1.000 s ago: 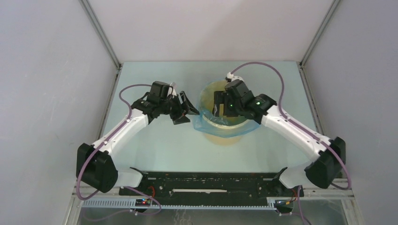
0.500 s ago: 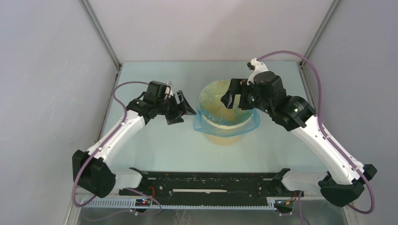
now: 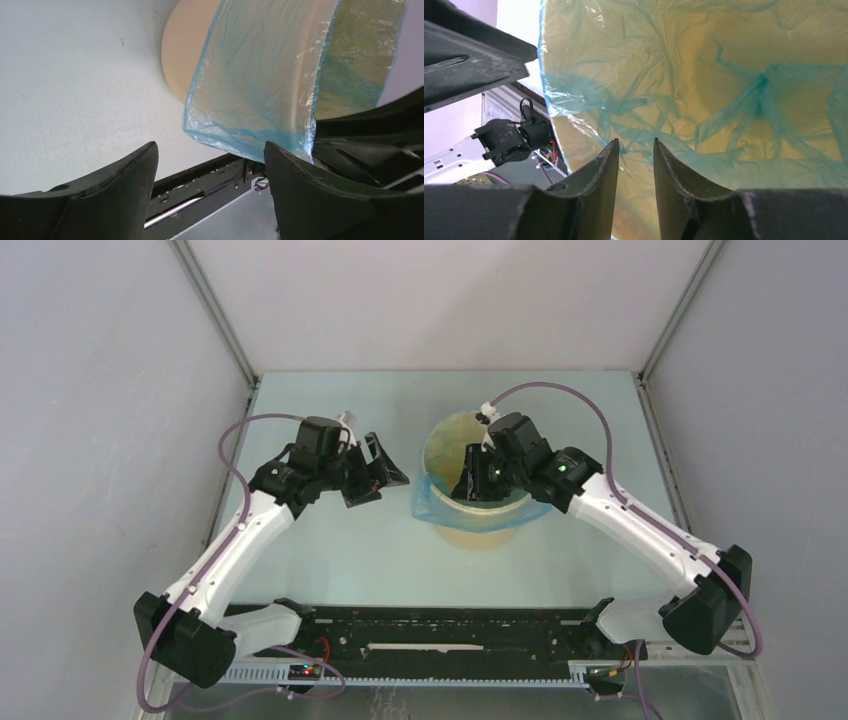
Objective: Put the trash bags into the trash bin
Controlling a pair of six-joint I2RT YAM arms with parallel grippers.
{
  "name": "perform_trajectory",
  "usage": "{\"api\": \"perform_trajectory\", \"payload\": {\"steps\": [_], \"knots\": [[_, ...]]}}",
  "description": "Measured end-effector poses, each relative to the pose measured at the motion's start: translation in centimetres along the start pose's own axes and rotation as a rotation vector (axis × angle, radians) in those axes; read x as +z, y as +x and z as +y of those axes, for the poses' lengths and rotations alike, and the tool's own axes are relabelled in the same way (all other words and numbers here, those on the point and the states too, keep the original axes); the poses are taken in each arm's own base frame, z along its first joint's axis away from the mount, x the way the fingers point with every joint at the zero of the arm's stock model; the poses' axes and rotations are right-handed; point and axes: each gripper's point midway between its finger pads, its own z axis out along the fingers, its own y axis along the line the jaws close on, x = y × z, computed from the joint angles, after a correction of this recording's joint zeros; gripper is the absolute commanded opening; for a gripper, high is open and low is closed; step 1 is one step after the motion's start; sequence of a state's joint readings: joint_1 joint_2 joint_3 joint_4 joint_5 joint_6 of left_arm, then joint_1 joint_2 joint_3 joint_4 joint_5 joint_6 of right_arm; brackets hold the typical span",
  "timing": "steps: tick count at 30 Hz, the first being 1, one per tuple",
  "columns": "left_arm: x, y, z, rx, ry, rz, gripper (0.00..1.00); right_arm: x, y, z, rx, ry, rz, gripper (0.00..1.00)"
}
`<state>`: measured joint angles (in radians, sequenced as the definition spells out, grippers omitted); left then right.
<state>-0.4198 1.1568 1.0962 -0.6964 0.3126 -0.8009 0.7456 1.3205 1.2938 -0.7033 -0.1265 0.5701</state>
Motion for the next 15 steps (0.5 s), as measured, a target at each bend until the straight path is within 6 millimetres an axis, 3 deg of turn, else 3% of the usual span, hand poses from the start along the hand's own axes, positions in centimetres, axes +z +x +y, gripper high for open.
{"api": "perform_trajectory", "payload": {"steps": [3,8,12,15], "knots": [[-0.7,-0.1,0.2,0.01,-0.014,-0.022,0.83,1.0,0.5,-0.1,0.014,-0.006,0.034,0.42],[-3.3,-1.3,-0.3,0.045,-0.03,-0.107,0.88,0.4,-0.3,0.0,0.033,-0.022,0.005,0.68],[-7.2,-3.2,-2.4,0.091,0.015,-0.249,0.92,-3.4,-2.3,0.5,0.016,-0.029,-0.083,0.73],[-11.4,-5.0,-4.7,0.131,0.075,-0.388,0.96,-8.6,-5.7,2.2,-0.012,-0.069,-0.22,0.77]]}}
